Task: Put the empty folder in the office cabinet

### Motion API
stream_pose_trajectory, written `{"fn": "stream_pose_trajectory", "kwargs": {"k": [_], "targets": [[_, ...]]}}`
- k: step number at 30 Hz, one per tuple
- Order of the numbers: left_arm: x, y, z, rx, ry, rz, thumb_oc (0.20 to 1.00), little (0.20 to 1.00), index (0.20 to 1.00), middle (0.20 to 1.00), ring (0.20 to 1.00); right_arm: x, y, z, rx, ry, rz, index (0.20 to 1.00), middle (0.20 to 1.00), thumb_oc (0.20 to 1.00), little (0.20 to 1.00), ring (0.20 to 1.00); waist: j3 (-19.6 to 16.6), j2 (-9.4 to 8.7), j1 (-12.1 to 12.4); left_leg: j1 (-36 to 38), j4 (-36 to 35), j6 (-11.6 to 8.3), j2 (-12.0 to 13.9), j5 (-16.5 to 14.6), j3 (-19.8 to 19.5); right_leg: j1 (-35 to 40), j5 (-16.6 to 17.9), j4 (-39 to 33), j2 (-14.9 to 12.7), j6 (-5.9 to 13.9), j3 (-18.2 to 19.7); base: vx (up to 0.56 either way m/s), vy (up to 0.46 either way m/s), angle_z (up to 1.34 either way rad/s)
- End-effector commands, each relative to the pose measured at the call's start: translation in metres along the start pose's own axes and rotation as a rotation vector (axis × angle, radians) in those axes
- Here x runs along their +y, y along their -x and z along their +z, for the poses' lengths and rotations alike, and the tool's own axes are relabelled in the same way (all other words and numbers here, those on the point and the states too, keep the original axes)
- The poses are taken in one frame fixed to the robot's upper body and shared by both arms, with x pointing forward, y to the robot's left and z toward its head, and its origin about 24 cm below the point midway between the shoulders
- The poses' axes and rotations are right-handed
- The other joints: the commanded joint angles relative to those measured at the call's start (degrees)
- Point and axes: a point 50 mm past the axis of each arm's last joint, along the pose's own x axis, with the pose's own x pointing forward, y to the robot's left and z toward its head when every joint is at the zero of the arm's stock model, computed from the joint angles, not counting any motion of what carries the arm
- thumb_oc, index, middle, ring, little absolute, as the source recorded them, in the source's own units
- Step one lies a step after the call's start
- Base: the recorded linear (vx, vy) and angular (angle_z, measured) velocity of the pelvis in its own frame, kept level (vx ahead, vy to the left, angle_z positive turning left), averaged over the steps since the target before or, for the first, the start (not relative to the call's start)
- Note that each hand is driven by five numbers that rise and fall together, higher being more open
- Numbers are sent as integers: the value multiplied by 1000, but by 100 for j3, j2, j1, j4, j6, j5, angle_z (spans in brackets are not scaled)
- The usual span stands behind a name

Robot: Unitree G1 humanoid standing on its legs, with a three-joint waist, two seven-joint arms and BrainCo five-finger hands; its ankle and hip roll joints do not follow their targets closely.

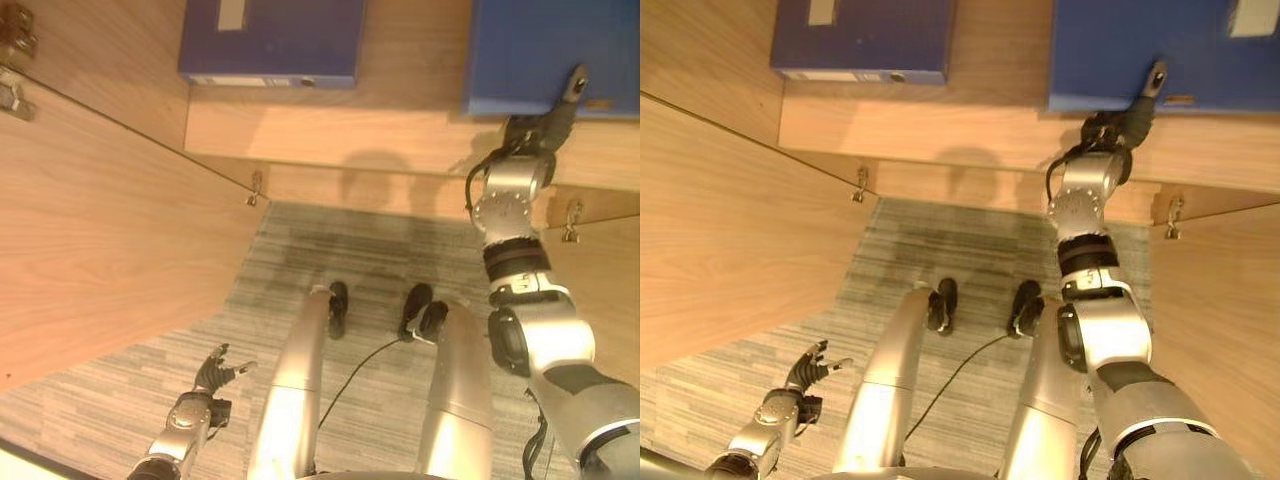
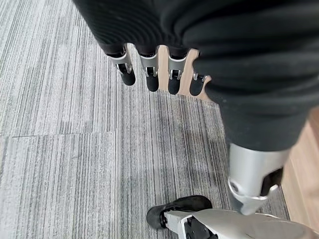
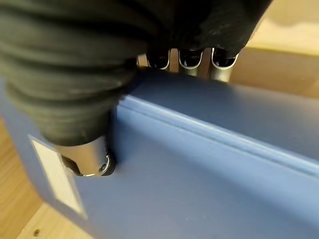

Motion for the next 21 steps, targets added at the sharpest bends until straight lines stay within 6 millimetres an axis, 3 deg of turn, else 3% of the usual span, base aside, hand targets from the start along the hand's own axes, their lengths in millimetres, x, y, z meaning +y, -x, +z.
{"fn": "stream_pose_trajectory", "kwargs": {"k": [1, 5, 9, 21], "targets": [[14, 7, -20, 66, -77, 50, 1000, 1000, 1000, 1000, 1000, -24, -3, 11, -59, 27, -124, 200, 200, 200, 200, 200, -17, 46, 49, 84, -291, 253, -131, -225, -166, 542, -801, 43, -114, 85, 115, 68, -40, 1], [17, 9, -26, 97, -97, 65, 1000, 1000, 1000, 1000, 1000, -44, -14, 19, -63, 53, -333, 200, 200, 200, 200, 200, -121, 33, 69, 100, -364, 230, -160, -238, -191, 554, -815, 8, -102, 102, 65, 29, -14, 2], [18, 8, -27, 104, -110, 73, 1000, 1000, 1000, 1000, 1000, -40, -22, 25, -57, 78, -403, 200, 200, 200, 200, 200, -176, 28, 88, 99, -403, 216, -158, -240, -194, 562, -803, -37, -110, 121, 53, 6, -1, 3], [23, 7, -28, 110, -132, 85, 1000, 1000, 1000, 1000, 1000, 0, -36, 37, -56, 124, -317, 200, 200, 200, 200, 200, -305, -2, 219, 61, -457, 196, -193, -224, -209, 548, -773, -60, -156, 145, 1, 0, -4, 2]]}}
